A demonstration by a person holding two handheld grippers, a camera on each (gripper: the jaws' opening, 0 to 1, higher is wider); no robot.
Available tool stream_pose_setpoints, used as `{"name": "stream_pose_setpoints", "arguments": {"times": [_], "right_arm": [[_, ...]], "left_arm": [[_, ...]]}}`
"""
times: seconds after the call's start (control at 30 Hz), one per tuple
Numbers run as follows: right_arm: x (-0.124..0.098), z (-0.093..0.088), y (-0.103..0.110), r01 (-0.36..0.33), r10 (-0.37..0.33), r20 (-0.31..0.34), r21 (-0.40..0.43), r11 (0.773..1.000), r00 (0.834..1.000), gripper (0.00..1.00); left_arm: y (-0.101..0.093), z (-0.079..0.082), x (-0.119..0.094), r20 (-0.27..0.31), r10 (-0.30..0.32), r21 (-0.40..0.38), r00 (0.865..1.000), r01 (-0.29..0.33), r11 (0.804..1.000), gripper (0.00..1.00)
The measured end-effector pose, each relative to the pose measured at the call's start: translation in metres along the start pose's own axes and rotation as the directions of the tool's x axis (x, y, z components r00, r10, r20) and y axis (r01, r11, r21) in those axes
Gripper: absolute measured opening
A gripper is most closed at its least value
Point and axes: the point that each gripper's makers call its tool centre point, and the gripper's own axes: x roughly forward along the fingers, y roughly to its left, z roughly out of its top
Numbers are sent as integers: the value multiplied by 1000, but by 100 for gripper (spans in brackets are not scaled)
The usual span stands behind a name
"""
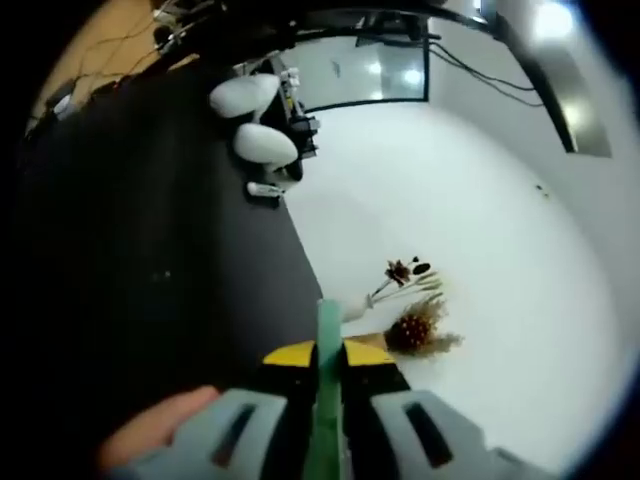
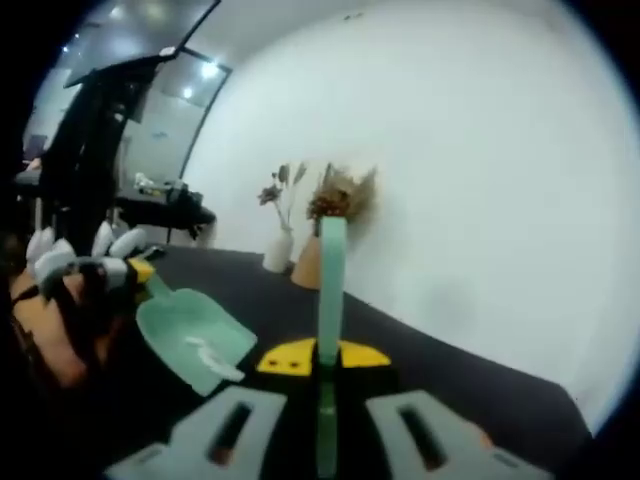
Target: Pick up the broom and sweep the trash on the tabletop into the dustpan.
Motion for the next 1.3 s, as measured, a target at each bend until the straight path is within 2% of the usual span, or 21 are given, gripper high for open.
{"name": "stream_pose_setpoints", "arguments": {"times": [0.13, 0.23, 0.33, 0.37, 0.43, 0.47, 0.5, 0.6, 0.67, 0.73, 0.8, 0.87, 0.93, 0.97, 1.0, 1.03, 1.07, 1.13, 1.2, 1.23, 1.3], "right_arm": [[3, -3, 2, -12, 12, 1, 18, 1000, 1000, 7], [4, -6, 3, -16, 16, -4, 19, 1000, 1000, 7], [4, -7, 6, -21, 21, -3, 18, 1000, 1000, 7], [4, -6, 6, -21, 21, -1, 15, 1000, 1000, 7], [2, -3, 7, -24, 24, 8, 9, 1000, 1000, 7], [1, -2, 7, -24, 24, 12, 8, 1000, 1000, 7], [0, -1, 7, -24, 24, 15, 7, 1000, 1000, 7], [-1, 0, 7, -24, 24, 21, 6, 1000, 999, 7], [-2, 0, 6, -24, 24, 25, 5, 1000, 999, 7], [-3, -1, 5, -22, 22, 26, 2, 1000, 999, 7], [-4, -1, 4, -21, 21, 27, -2, 1000, 999, 7], [-4, -2, 3, -19, 19, 27, -3, 1000, 999, 7], [-5, -3, 2, -18, 18, 27, -3, 1000, 999, 7], [-5, -4, 2, -18, 18, 27, -1, 1000, 999, 7], [-5, -4, 2, -18, 18, 26, 0, 1000, 999, 7], [-5, -4, 3, -19, 19, 26, 0, 1000, 999, 7], [-4, -5, 4, -21, 21, 25, -3, 1000, 999, 7], [-3, -7, 6, -23, 24, 20, -9, 1000, 1000, 7], [-3, -8, 7, -24, 25, 16, -12, 1000, 1000, 7], [-3, -8, 7, -25, 25, 14, -14, 1000, 1000, 7], [-3, -9, 6, -23, 23, 14, -11, 1000, 1000, 7]], "left_arm": [[-1, -2, -2, -9, -11, 15, 1000, 11, 1000, 10], [4, -14, -1, -134, 32, 19, 991, -30, 999, 11], [5, -21, -1, -258, 42, 2, 965, -43, 999, 13], [5, -25, -1, -308, 32, 42, 951, -20, 999, 16], [-4, -30, -2, -394, -14, 39, 919, 32, 999, 27], [-4, -32, -5, -456, -11, 46, 890, 35, 998, 31], [-4, -31, -5, -491, -9, 66, 871, 47, 997, 31], [-1, -23, -4, -538, 4, 99, 843, 59, 993, 31], [0, -24, -8, -623, 10, 102, 782, 68, 992, 31], [5, -15, -4, -645, 37, 157, 764, 84, 984, 29], [6, -9, -6, -685, 40, 189, 728, 124, 974, 30], [8, -9, -11, -746, 36, 179, 665, 149, 973, 31], [11, -4, -10, -754, 22, 147, 656, 136, 980, 31], [11, -3, -12, -778, 4, 138, 628, 164, 977, 31], [15, 1, -9, -769, 12, 143, 639, 155, 977, 30], [16, 2, -7, -769, 5, 140, 639, 160, 977, 28], [17, 1, -7, -782, -1, 125, 623, 158, 980, 28], [15, -6, -12, -827, -16, 90, 562, 161, 983, 28], [14, -12, -14, -855, -24, 84, 518, 185, 979, 28], [14, -14, -14, -860, -21, 88, 510, 189, 978, 28], [12, -14, -7, -857, -27, 90, 514, 200, 976, 28]]}}
